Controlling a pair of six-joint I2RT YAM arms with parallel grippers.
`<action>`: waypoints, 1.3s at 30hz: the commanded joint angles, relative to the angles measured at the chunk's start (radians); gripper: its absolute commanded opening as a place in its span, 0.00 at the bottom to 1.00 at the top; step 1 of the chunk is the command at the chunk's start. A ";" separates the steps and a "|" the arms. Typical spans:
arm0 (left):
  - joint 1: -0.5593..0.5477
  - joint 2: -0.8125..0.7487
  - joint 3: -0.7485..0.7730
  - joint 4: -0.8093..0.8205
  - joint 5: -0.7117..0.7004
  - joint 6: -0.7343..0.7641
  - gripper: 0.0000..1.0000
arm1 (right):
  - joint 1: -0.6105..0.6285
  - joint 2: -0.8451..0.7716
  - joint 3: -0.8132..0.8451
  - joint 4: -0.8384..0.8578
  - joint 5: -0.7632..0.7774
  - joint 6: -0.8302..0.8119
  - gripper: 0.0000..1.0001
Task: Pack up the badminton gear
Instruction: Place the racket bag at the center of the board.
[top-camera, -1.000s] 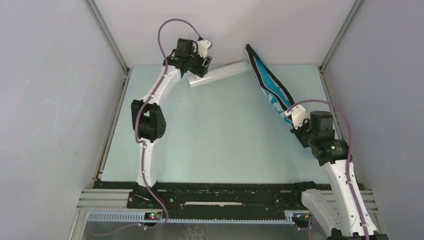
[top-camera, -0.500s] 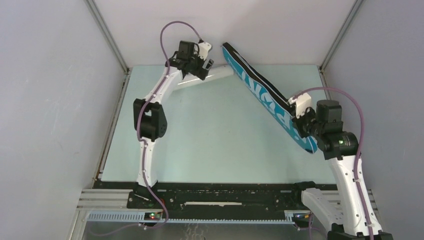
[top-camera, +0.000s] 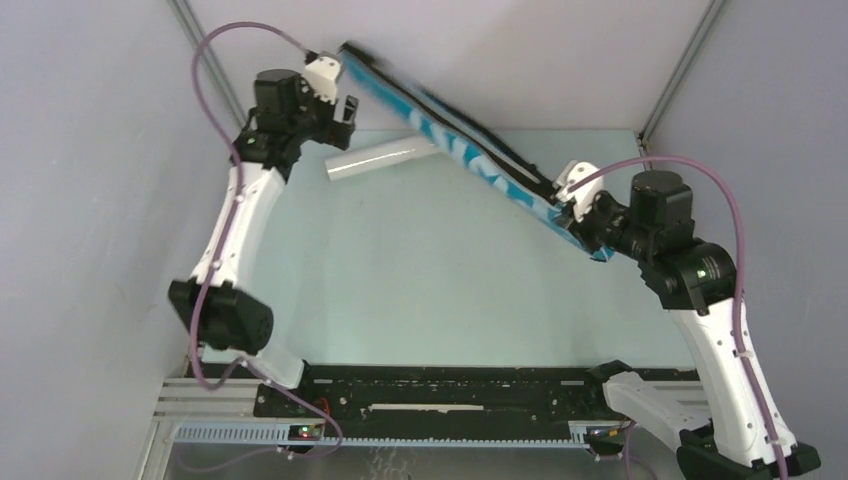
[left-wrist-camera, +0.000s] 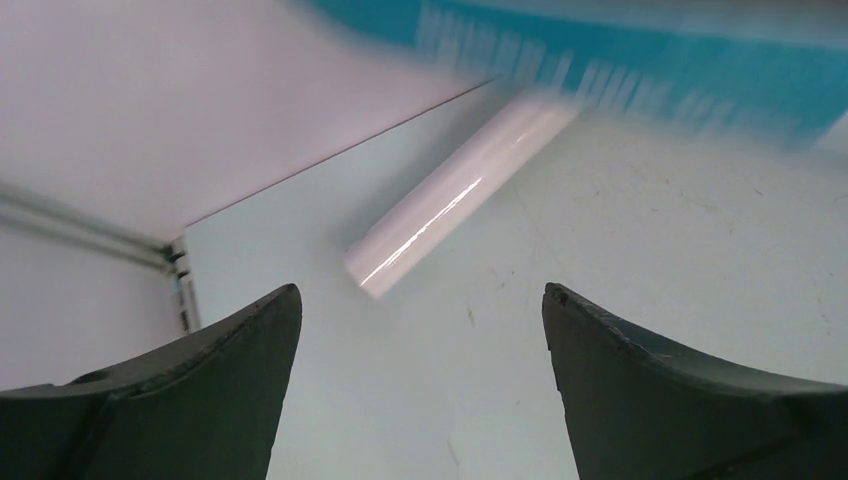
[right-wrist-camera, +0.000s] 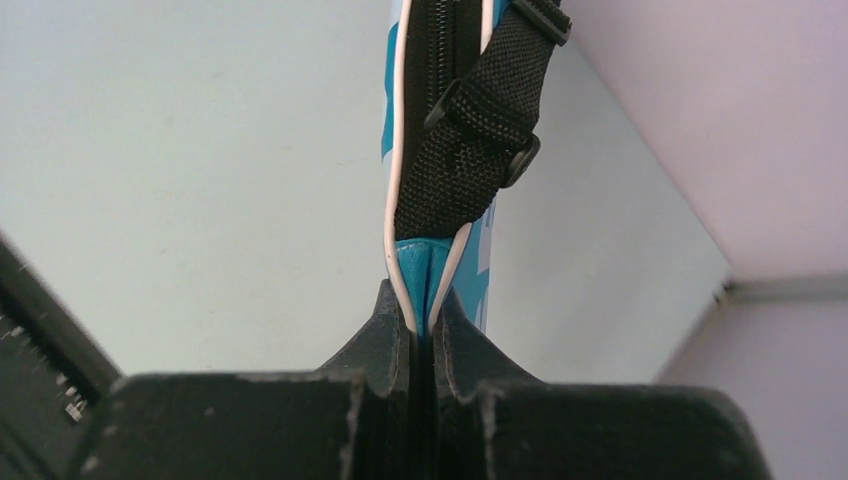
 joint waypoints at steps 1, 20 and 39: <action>0.020 -0.214 -0.101 -0.024 -0.046 0.009 0.95 | 0.119 0.042 0.041 0.043 -0.174 -0.127 0.00; 0.023 -0.562 -0.321 -0.063 -0.029 -0.042 1.00 | 0.340 0.190 -0.442 0.641 0.318 -0.349 0.00; 0.023 -0.582 -0.423 0.017 -0.030 -0.066 1.00 | 0.296 0.238 -0.722 0.847 0.256 -0.588 0.66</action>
